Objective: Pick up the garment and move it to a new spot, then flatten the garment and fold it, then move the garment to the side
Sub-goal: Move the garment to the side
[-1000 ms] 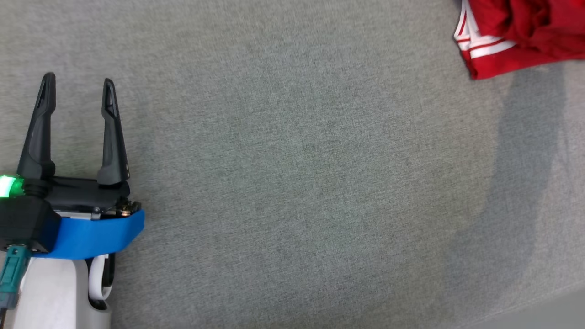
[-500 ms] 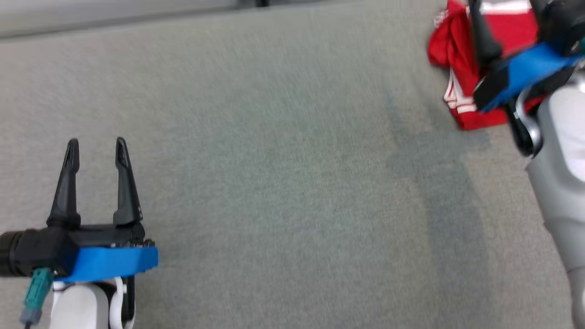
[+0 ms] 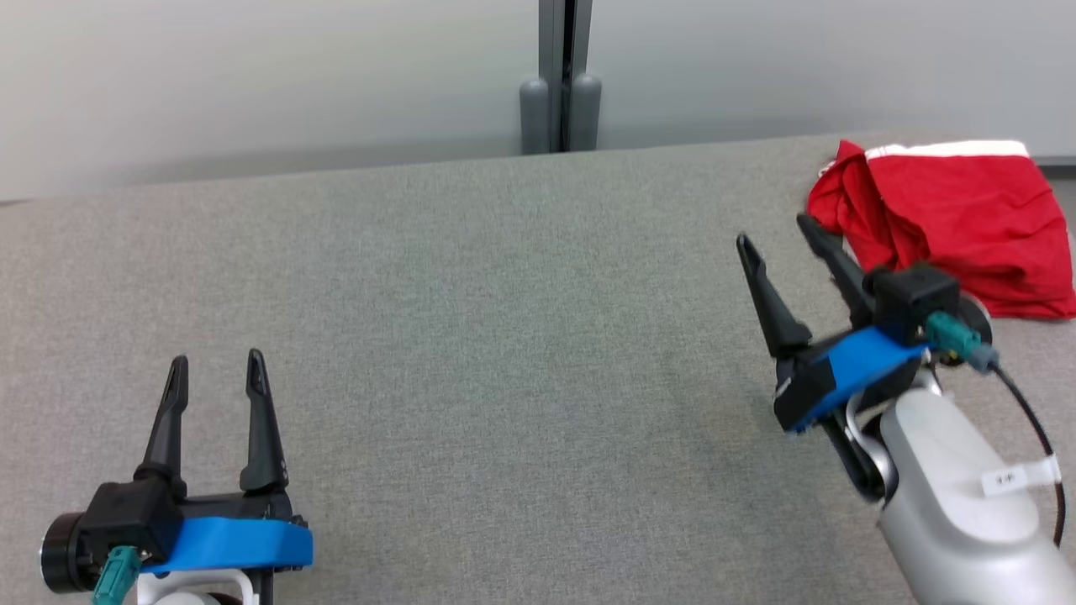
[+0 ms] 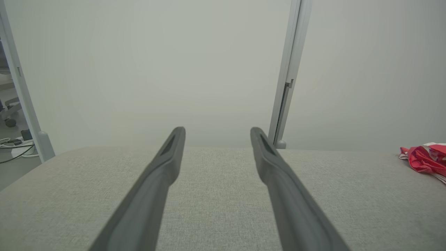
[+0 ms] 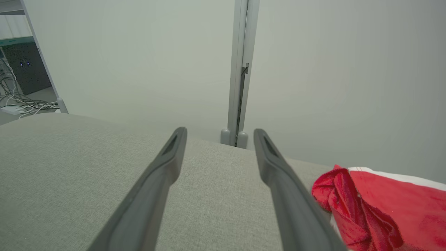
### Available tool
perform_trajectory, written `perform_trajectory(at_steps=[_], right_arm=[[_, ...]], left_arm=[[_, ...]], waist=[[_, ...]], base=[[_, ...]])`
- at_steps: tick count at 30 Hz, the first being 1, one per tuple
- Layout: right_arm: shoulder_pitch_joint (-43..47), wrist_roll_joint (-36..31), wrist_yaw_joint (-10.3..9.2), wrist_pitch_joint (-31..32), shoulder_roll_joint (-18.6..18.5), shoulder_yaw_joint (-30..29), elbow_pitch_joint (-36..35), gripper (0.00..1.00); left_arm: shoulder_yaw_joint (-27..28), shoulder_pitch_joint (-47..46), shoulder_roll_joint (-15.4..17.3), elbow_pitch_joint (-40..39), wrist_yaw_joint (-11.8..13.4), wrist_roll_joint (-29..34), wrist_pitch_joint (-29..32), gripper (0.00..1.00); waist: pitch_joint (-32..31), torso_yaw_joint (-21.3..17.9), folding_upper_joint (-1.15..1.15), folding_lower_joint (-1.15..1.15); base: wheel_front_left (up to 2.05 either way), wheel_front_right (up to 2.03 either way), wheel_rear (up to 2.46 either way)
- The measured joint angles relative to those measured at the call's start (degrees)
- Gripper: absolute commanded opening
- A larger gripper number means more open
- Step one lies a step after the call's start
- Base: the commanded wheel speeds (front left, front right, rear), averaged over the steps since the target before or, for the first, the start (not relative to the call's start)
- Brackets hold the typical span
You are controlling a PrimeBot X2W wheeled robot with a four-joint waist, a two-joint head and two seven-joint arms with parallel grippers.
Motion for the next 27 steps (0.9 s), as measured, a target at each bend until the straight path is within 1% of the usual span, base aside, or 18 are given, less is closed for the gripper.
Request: perform_trajectory(at_steps=[8, 11, 18, 22, 25, 27], right_arm=[[9.88, -1.45, -0.01, 0.0, 1.26, -4.01, -3.33, 1.0], [12.54, -1.59, -0.01, 0.0, 1.31, -4.1, -4.74, 1.0], [16.79, -1.67, -0.01, 0.0, 2.66, -5.86, -7.83, 1.0], [19.12, -4.04, -0.01, 0.0, 3.55, -7.78, -10.11, 1.0], [20.47, -4.42, -0.01, 0.0, 4.89, -9.12, -11.39, 1.0], [21.11, -5.05, -0.01, 0.0, 5.1, -10.09, -12.15, 1.0]], left_arm=[[0.82, 2.03, -0.69, 2.34, -0.38, 0.13, 0.01, 1.0], [0.85, 2.07, -0.88, 3.34, -0.59, 0.13, 0.0, 1.0], [1.02, 2.11, -1.21, 4.67, -1.01, 0.09, 0.0, 1.0], [1.04, 2.11, -1.34, 5.15, -1.2, 0.1, 0.0, 1.0], [1.14, 2.11, -1.41, 5.35, -1.27, 0.12, 0.0, 1.0], [1.26, 2.11, -1.41, 5.6, -1.3, 0.16, 0.01, 1.0]], waist=[[-3.4, -0.72, 0.01, 0.01], [-4.41, -1.13, 0.0, 0.0], [-5.61, -2.21, 0.02, 0.01], [-6.03, -2.33, 0.02, 0.01], [-6.33, -2.29, 0.02, 0.01], [-6.52, -2.17, 0.02, 0.01]], base=[[0.0, 0.0, 0.0], [0.0, 0.0, 0.0], [0.0, 0.0, 0.0], [0.0, 0.0, 0.0], [0.0, 0.0, 0.0], [0.0, 0.0, 0.0]])
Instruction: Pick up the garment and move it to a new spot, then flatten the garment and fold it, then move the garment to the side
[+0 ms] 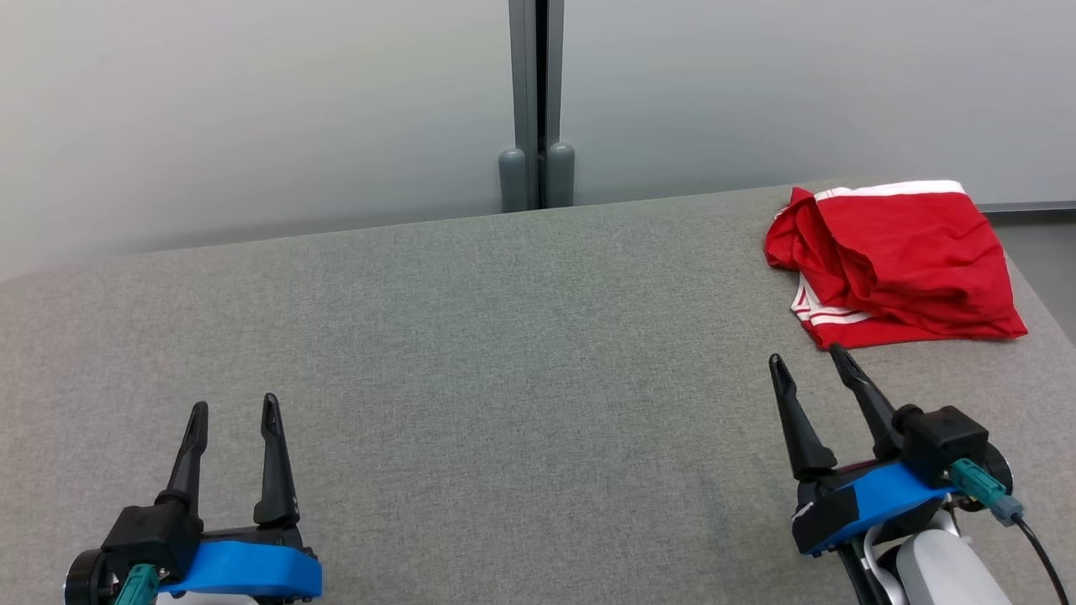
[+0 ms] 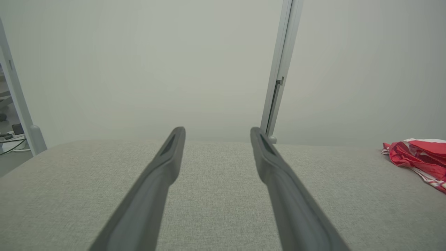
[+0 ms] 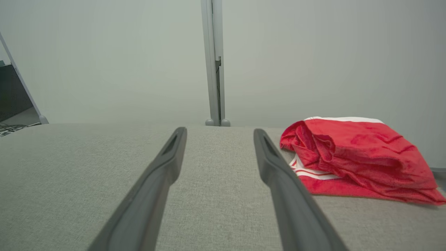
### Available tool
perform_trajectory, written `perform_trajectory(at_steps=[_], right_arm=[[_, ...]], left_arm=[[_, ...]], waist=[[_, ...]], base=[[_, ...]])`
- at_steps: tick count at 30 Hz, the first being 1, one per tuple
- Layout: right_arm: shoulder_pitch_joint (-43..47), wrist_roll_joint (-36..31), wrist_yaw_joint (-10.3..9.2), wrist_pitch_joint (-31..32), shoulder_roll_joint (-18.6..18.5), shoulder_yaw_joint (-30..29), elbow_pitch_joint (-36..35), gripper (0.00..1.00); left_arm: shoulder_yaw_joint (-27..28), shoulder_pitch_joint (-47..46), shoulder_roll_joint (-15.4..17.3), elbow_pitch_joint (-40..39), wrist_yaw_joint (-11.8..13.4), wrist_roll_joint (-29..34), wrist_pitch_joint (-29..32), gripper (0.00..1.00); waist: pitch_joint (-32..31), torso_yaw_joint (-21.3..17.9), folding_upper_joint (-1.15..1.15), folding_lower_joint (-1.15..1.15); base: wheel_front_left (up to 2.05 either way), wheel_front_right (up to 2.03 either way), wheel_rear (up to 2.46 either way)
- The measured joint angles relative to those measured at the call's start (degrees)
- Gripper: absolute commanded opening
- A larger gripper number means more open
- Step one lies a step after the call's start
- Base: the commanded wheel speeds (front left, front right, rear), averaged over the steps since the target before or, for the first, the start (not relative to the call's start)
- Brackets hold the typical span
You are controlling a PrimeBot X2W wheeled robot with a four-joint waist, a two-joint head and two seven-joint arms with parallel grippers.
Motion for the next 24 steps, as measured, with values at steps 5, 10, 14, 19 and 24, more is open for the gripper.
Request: perform_trajectory(at_steps=[5, 10, 14, 19, 24], right_arm=[[0.99, -2.18, 0.0, -0.01, 0.79, -1.32, -1.36, 1.0], [2.13, -4.3, 0.0, 0.0, 2.58, -3.55, -3.26, 1.0], [2.89, -5.38, 0.0, 0.0, 3.45, -4.6, -4.31, 1.0], [3.03, -6.09, 0.0, 0.0, 3.92, -5.01, -5.38, 1.0], [3.03, -6.52, 0.0, 0.0, 4.2, -5.37, -5.76, 1.0]], left_arm=[[0.38, 0.01, -0.09, 0.46, -0.01, 0.2, -0.01, 1.0], [0.87, -0.17, -0.18, 0.92, -0.01, 0.46, -0.01, 1.0], [0.92, -0.19, -0.2, 1.07, 0.03, 0.52, -0.01, 1.0], [0.88, -0.19, -0.22, 1.55, 0.23, 0.51, 0.0, 1.0], [0.67, -0.19, -0.22, 1.91, 0.35, 0.49, -0.01, 1.0]], waist=[[-0.22, 0.33, 0.0, 0.0], [0.01, 0.8, 0.0, 0.0], [-0.01, 0.84, 0.01, 0.0], [-0.05, 0.8, 0.01, 0.0], [-0.26, 0.85, 0.01, 0.0]], base=[[0.0, 0.0, 0.0], [0.0, 0.0, 0.0], [0.0, 0.0, 0.0], [0.0, 0.0, 0.0], [0.0, 0.0, 0.0]])
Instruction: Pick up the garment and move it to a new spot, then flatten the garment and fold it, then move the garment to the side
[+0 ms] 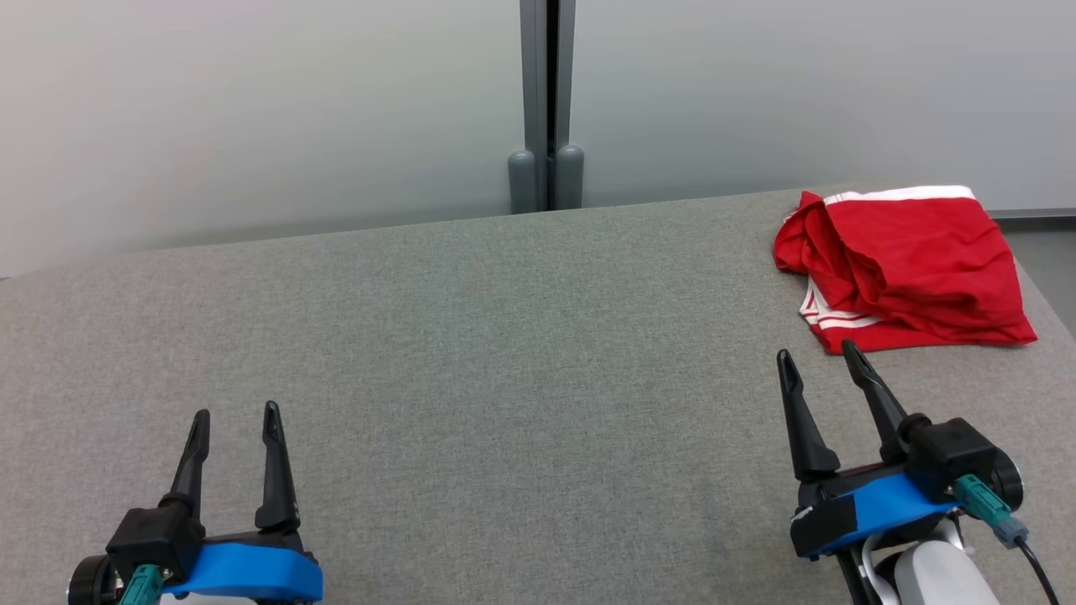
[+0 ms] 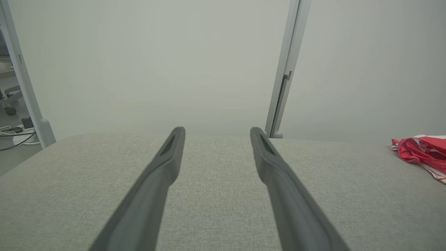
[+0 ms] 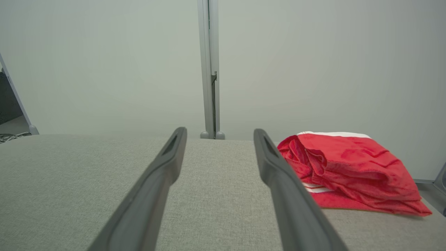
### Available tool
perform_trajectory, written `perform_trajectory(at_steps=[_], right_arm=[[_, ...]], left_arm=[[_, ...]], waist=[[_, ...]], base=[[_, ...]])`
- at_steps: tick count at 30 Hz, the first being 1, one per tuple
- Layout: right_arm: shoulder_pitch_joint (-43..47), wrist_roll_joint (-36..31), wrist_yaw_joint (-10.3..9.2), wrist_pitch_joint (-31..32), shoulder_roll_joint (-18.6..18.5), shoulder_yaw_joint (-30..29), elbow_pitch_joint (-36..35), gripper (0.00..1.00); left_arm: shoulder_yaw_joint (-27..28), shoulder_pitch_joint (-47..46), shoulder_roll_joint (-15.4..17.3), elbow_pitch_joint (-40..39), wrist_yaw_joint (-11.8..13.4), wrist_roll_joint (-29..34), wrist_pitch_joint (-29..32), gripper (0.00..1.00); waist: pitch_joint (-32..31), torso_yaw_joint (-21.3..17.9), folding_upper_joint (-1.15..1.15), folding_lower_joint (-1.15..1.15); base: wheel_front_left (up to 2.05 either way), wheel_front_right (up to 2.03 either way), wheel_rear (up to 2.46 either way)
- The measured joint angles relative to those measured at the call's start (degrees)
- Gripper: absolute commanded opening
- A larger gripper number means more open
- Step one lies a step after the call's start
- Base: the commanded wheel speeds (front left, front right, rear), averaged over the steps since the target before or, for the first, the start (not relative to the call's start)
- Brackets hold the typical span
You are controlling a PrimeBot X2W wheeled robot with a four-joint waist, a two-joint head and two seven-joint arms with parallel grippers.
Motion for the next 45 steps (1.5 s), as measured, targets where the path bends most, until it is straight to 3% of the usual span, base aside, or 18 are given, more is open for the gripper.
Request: perform_trajectory(at_steps=[12, 13, 19, 45], right_arm=[[0.13, -0.01, 0.0, 0.0, 0.31, 0.08, 0.15, 1.0], [0.13, 0.0, 0.0, 0.0, 0.32, 0.18, 0.31, 0.0], [2.09, 1.16, 0.0, 0.79, 0.47, 0.34, 3.42, 0.0], [2.25, 28.58, -0.01, 7.36, 0.53, -2.64, 2.02, 0.0]], left_arm=[[0.44, -0.12, -0.03, 0.99, 0.47, -0.6, 0.0, 1.0], [0.51, -0.16, -0.02, 1.03, 0.47, -0.64, 0.01, 0.0], [0.57, 1.75, -0.69, 4.49, 0.42, -1.72, 0.96, 0.0], [0.89, 0.79, -0.68, 3.37, -0.02, -28.22, 7.4, 0.0]], waist=[[-0.15, 0.2, 0.0, 0.0], [-0.15, 0.19, 0.0, 0.0], [-0.18, 0.26, 0.0, 0.0], [-0.41, 1.18, -0.01, 0.0]], base=[[0.0, 0.0, 0.0], [0.0, 0.0, 0.0], [0.0, 0.0, 0.0], [0.0, 0.0, 0.0]])
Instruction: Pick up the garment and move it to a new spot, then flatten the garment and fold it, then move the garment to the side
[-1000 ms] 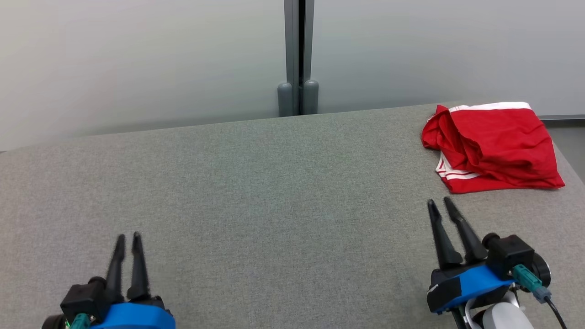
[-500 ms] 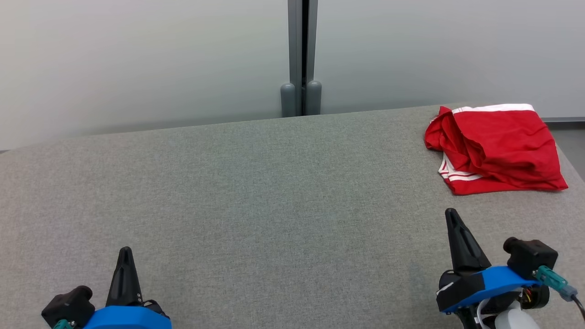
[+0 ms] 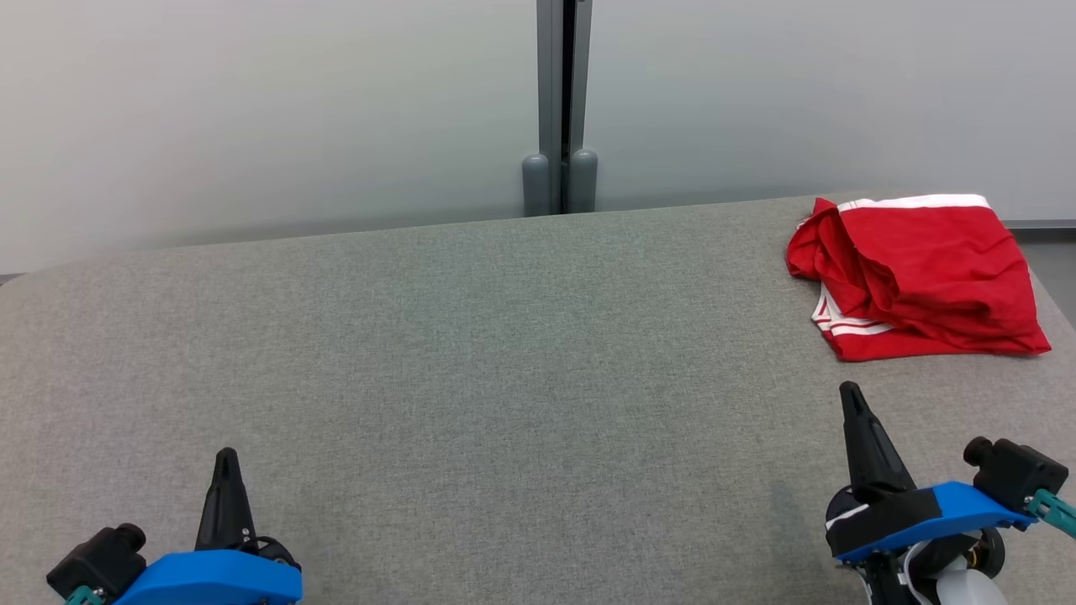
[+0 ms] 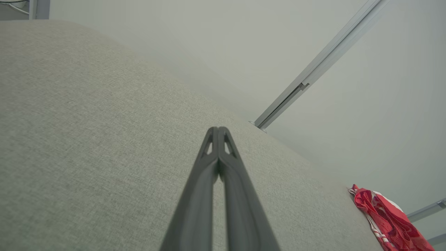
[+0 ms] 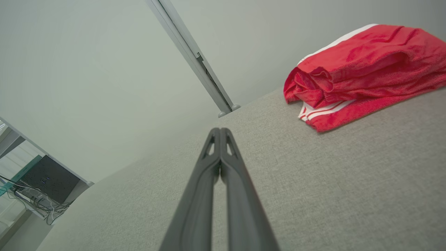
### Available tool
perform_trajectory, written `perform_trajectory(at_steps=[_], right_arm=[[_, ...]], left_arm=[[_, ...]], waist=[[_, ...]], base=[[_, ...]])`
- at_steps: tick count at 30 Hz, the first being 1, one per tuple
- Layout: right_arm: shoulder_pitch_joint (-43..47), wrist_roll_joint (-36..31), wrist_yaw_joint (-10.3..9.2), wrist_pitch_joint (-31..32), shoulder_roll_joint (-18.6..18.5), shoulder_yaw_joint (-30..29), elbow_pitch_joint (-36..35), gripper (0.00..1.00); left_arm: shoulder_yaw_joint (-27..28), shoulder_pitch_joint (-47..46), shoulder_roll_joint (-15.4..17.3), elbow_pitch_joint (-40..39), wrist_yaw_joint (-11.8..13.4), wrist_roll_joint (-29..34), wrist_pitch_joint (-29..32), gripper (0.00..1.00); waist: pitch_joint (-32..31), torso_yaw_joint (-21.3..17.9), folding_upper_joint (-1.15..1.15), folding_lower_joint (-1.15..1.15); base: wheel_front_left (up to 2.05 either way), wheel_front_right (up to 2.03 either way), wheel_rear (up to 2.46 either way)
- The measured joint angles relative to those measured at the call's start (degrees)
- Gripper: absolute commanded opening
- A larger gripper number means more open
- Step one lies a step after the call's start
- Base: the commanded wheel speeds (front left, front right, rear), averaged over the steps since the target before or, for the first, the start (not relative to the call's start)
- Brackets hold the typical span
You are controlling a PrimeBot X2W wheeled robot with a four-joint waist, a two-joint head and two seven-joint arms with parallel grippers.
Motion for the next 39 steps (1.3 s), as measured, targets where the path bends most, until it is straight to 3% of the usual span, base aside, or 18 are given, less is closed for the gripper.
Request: perform_trajectory(at_steps=[39], right_arm=[[0.59, 29.29, 0.0, 7.06, 0.03, -3.13, -1.72, 0.0]], left_arm=[[0.7, -2.81, 0.18, -1.32, -0.51, -28.27, 7.04, 0.0]], waist=[[-0.34, 1.37, 0.0, 0.0]], base=[[0.0, 0.0, 0.0]])
